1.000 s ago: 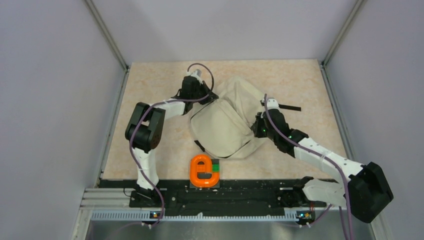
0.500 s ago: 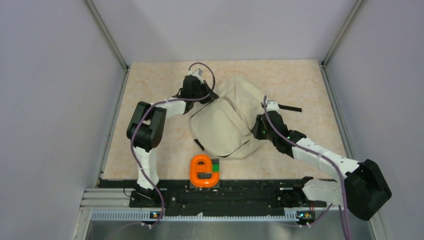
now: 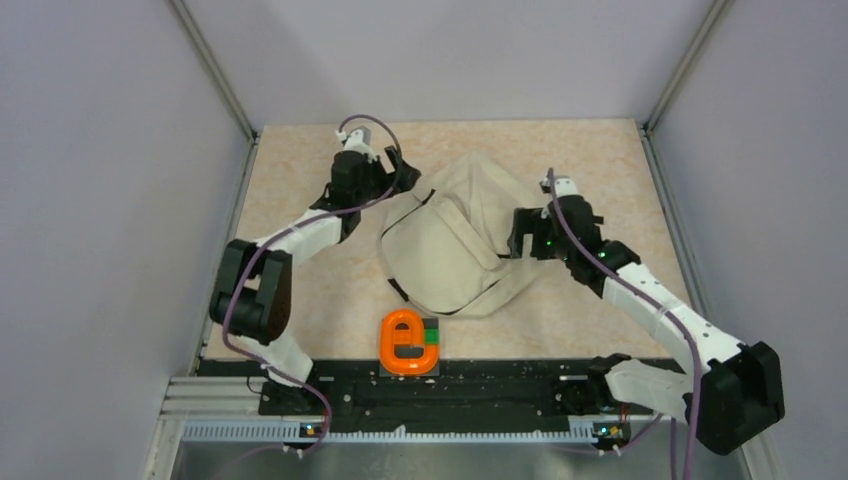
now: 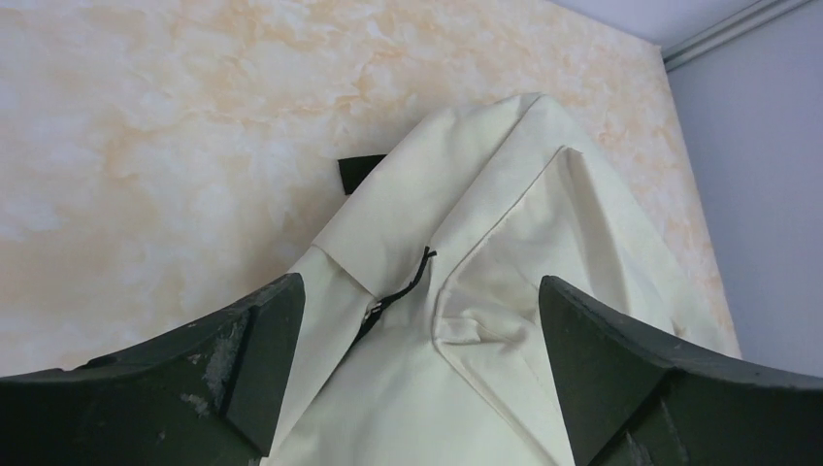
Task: Pack the student bag
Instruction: Zip the student bag at the center of the board, then reset both arms
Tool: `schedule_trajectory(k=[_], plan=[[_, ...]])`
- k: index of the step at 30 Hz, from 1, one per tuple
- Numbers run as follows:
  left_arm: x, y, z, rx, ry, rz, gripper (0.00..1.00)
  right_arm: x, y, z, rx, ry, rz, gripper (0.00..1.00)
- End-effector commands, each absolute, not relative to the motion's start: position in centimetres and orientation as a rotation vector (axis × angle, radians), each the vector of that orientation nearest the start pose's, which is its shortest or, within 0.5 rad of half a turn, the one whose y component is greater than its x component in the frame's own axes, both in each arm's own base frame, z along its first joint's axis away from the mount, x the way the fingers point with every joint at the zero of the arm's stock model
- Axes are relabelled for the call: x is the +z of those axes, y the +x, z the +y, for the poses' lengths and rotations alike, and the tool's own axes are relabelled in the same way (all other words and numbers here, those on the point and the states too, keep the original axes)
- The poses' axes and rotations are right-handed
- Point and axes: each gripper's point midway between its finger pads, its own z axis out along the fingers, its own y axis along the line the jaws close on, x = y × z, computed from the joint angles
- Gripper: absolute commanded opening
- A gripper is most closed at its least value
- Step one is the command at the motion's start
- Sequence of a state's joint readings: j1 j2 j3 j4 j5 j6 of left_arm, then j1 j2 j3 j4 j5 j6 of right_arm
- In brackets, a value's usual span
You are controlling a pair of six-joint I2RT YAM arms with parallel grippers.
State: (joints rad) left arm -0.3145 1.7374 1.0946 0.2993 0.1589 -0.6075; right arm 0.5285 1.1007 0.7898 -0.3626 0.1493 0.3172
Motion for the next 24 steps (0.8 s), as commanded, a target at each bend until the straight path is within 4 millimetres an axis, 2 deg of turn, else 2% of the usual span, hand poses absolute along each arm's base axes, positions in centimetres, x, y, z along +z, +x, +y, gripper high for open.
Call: schedule_trajectory(k=[1,5,7,11,15,19,22,24], plan=[[19.5,45.8,-16.6,-0.686,-0.221,1.88,0.95,18.2,31.0,12.3,0.355,-0.072,2.156,0.91],[18.8,43.0,-11.0,-0.547,-0.385,1.938,0.96,18.9,32.3,8.2,0.334,0.064,2.138,0.91],[20.1,41.0,-8.5,-0.487,-0.419,1.929,0.97,19.4,32.4,5.9,0.304,0.144,2.115,0.91],[22.0,37.0,-4.2,-0.312,-0.452,1.982,0.98,21.7,31.9,1.8,0.175,0.273,1.992,0.91],[25.5,32.5,-2.4,-0.19,-0.392,1.999,0.98,24.7,30.6,-0.6,0.059,0.329,1.838,0.91],[29.1,29.1,-1.3,-0.131,-0.322,1.905,0.98,26.6,29.0,-1.1,0.064,0.334,1.692,0.98],[30.0,27.0,-0.2,-0.081,-0.314,1.83,0.98,27.0,27.8,-1.4,0.071,0.354,1.617,0.99],[29.8,26.0,0.4,-0.057,-0.32,1.799,0.98,27.2,27.1,-1.7,0.062,0.368,1.588,0.99]])
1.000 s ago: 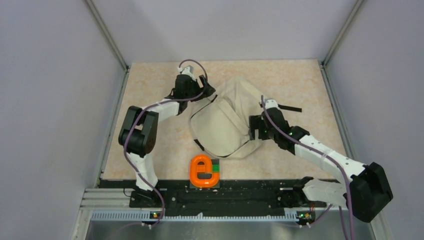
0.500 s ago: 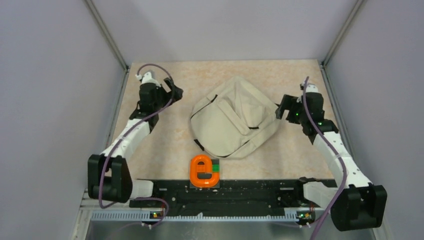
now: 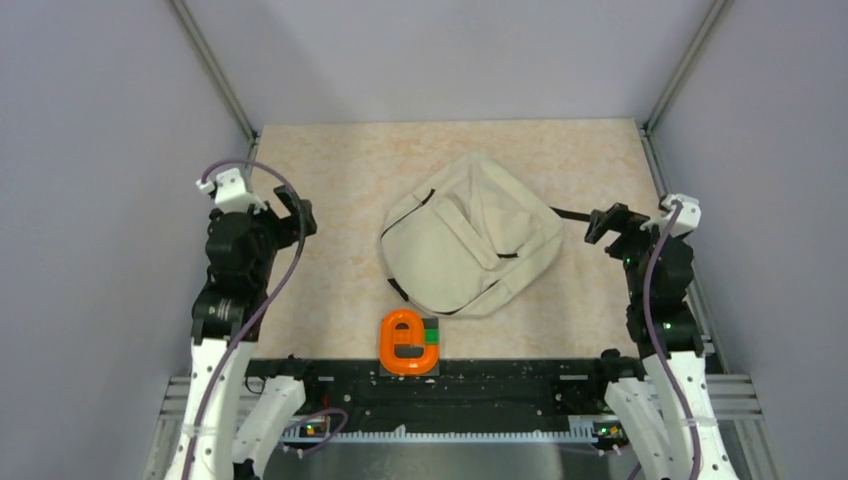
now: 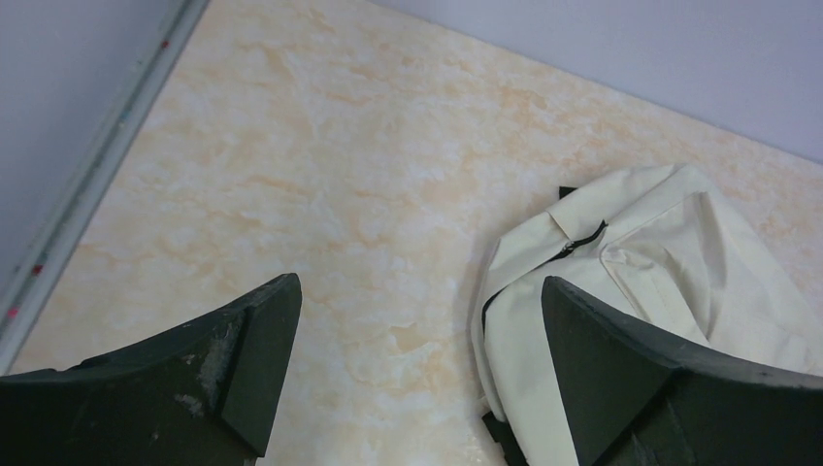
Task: Pack the student bag
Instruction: Reset both arms
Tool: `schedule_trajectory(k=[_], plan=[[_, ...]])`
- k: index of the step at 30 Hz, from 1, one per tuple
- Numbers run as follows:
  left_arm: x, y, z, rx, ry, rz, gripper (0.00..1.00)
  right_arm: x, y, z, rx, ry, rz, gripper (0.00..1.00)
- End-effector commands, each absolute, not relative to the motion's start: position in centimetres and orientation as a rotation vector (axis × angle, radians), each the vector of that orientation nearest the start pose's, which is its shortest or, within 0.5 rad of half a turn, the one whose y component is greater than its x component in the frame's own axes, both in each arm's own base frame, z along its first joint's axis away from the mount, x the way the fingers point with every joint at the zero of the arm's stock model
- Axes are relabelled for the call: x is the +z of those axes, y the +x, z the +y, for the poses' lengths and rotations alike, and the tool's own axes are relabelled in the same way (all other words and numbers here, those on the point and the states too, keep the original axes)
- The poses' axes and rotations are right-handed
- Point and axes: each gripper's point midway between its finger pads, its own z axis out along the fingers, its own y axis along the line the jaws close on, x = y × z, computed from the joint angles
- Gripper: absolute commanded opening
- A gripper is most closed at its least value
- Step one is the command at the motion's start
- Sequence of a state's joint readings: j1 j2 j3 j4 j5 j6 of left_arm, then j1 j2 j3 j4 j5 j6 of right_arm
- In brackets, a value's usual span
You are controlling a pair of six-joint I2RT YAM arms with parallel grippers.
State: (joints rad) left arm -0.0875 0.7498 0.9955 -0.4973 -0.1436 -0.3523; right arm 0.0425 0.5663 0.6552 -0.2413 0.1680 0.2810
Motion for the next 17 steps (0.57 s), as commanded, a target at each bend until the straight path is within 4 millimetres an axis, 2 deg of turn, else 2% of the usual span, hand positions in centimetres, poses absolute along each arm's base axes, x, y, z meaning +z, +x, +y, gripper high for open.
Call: schedule_trajectory(k=[1,5,13,17], plan=[[29.6,25.5,0.5,-0.057,-0.318,1.784,0.98,27.2,26.9,-1.9,0.057,0.374,1.579,0.99],[29.5,24.9,0.4,-0.063,-0.304,1.758,0.98,27.7,26.7,-2.0,0.051,0.379,1.568,0.99],[29.8,24.7,0.7,-0.049,-0.313,1.752,0.98,27.3,27.0,-1.8,0.053,0.365,1.584,0.99],[29.4,24.4,1.6,0.0,-0.344,1.757,0.98,27.4,27.2,-1.6,0.064,0.354,1.583,0.99]])
